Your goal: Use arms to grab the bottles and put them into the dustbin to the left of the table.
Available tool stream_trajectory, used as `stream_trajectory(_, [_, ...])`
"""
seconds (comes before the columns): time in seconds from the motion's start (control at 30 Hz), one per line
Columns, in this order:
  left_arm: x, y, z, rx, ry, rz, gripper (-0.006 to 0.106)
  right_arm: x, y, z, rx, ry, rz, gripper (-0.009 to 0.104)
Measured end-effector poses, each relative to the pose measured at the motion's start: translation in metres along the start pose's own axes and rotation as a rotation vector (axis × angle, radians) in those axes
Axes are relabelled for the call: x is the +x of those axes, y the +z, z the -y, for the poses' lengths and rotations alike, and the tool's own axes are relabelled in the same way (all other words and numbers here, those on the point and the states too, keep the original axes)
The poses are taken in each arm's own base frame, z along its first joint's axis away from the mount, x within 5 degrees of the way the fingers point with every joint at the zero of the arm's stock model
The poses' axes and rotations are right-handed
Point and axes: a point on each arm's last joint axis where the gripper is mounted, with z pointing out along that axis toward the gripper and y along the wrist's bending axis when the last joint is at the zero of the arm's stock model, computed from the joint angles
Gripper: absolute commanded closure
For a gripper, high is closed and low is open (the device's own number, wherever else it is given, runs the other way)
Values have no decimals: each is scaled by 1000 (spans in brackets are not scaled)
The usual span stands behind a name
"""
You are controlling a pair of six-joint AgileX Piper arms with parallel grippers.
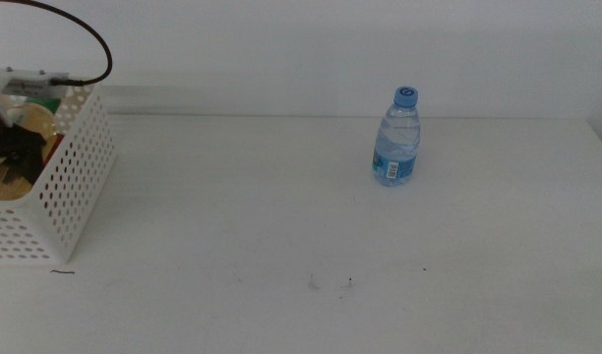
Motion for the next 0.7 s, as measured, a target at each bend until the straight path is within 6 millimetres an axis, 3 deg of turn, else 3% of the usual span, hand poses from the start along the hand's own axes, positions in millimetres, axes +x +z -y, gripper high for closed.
stream_trajectory(0.2, [0, 0, -1, -11, 11, 0, 8, 0, 0, 0, 0, 2, 0, 7])
stream_trajectory(0.3, [-1, -9, 1, -12, -9, 26, 7, 0, 0, 0, 0, 2, 0, 7])
stream_trajectory(0.43, [-2, -40, 12, -37, -16, 99, 7, 0, 0, 0, 0, 2, 0, 7])
stream_trajectory(0.6, [3, -108, 49, -92, 10, 248, 7, 0, 0, 0, 0, 2, 0, 7])
stream_trajectory(0.7, [21, -148, 83, -78, 52, 336, 7, 0, 0, 0, 0, 2, 0, 7])
